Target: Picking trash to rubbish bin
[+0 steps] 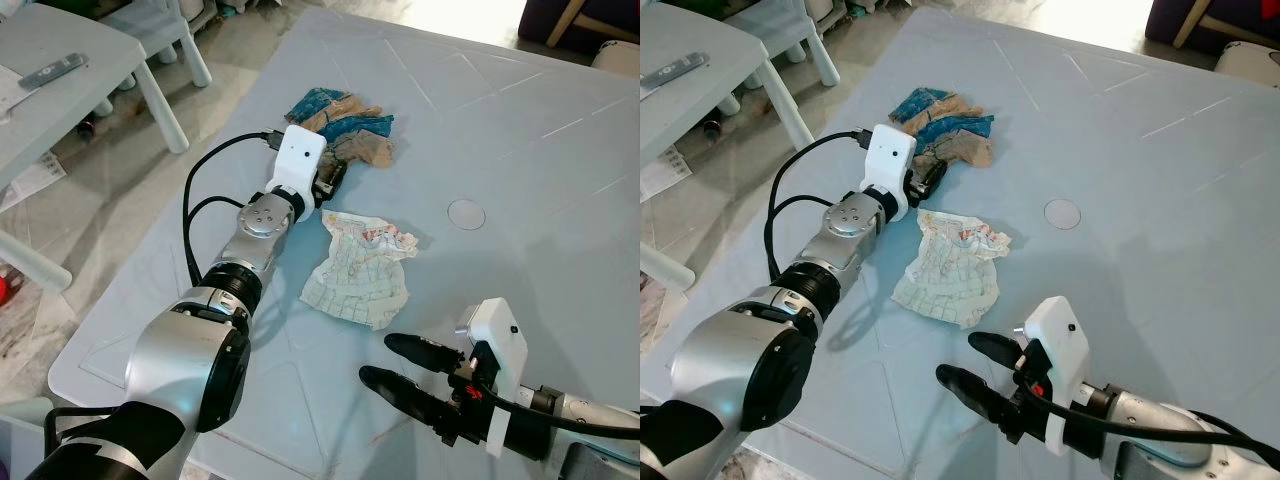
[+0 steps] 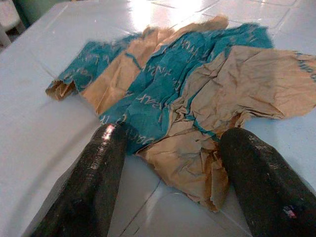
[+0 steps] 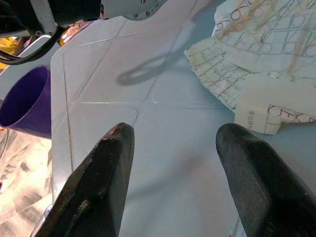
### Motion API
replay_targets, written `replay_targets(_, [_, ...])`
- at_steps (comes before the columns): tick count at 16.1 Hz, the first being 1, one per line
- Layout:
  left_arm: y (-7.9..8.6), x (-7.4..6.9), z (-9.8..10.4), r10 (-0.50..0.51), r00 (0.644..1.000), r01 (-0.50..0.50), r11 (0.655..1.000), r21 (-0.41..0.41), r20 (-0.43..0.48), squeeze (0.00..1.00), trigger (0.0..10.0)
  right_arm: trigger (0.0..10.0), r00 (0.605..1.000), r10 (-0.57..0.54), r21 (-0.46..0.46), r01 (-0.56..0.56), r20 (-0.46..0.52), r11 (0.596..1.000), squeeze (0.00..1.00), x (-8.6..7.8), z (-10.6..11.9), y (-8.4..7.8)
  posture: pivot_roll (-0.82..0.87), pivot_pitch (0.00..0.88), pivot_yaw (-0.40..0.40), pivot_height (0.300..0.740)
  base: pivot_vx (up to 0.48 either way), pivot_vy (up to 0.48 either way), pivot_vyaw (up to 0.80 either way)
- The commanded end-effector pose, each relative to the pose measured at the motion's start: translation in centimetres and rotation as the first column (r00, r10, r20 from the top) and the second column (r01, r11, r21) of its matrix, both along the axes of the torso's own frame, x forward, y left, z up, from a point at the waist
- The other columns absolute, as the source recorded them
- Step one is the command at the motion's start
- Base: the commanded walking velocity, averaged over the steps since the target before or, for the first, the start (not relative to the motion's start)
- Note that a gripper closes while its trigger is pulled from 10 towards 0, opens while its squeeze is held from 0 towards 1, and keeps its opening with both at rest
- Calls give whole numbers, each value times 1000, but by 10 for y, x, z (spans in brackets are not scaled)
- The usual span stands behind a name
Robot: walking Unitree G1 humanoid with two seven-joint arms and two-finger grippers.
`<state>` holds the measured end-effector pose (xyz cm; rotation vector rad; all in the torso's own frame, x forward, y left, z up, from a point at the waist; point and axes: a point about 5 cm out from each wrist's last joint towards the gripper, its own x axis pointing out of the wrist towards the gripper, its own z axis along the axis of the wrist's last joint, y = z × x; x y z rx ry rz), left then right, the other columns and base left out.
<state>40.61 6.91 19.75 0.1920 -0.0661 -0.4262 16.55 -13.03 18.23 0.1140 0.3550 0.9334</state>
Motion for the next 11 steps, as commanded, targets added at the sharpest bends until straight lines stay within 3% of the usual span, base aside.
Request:
replay_targets(1, [2,-3,-18,-8,994,10,1000,10,-108,0,10000,10000,1000,23,-9,-23,13,1000,0,-7,5,2,-448,331,-28,740,0,0,0])
replay_targets(3, [4,-8,-36,-32,981,39,999,36,-193,0,10000,10000,1000,25,-17,-25,7,1000,0,-8,6,0,-451,333,-29,740,0,0,0])
replay_targets(7, [9,-18,-61,-81,965,102,992,72,-251,0,10000,10000,999,32,-21,-32,-1,999,0,-4,4,2,-400,329,-31,740,0,0,0])
replay_targets(11, [11,-19,-65,-86,962,108,992,73,-259,0,10000,10000,999,35,-22,-35,-2,999,0,-4,4,2,-396,327,-32,740,0,0,0])
